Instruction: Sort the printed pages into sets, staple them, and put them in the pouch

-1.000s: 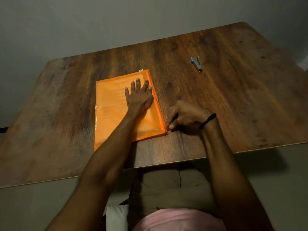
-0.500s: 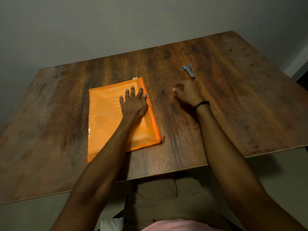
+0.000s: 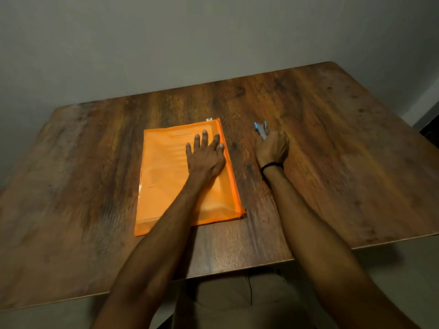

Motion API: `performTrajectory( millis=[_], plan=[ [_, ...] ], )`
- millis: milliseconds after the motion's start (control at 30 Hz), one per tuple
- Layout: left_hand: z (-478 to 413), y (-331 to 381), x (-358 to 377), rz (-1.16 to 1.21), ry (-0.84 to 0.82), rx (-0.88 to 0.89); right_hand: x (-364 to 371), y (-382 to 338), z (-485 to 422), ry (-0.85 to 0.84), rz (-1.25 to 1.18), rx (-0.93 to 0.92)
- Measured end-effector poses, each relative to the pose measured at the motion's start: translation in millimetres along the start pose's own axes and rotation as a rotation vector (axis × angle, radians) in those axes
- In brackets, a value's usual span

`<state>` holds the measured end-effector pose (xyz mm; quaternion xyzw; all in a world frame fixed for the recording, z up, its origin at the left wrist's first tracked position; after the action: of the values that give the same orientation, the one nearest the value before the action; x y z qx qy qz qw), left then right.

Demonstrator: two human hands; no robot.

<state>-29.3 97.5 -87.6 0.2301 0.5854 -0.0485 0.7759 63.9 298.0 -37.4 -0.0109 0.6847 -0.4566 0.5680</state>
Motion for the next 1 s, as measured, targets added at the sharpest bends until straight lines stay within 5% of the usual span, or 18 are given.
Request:
performTrajectory(
  millis=[367, 600, 1000],
  plan=[
    [39, -18, -30, 0.066, 0.175, -0.144, 40, -6, 46, 0.017, 0.050, -0.064],
    [73, -59, -4, 0.065, 0.025, -0.244, 37, -8, 53, 0.015, 0.057, -0.089],
    [82, -59, -6, 0.119, 0.027, -0.247, 27, -2, 55, 0.119, -0.115, -0.047]
  ],
)
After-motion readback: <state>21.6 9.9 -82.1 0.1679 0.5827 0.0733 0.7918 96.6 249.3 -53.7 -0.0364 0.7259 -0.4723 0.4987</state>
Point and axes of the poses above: each hand's wrist, its own z-axis away from the middle knuckle, its own x-axis out of the palm, y = z × x, the point moved 10 cm from there along -z, towards the middle knuckle, and after that the axes turned 15 degrees about -y, right-handed, at the moved point
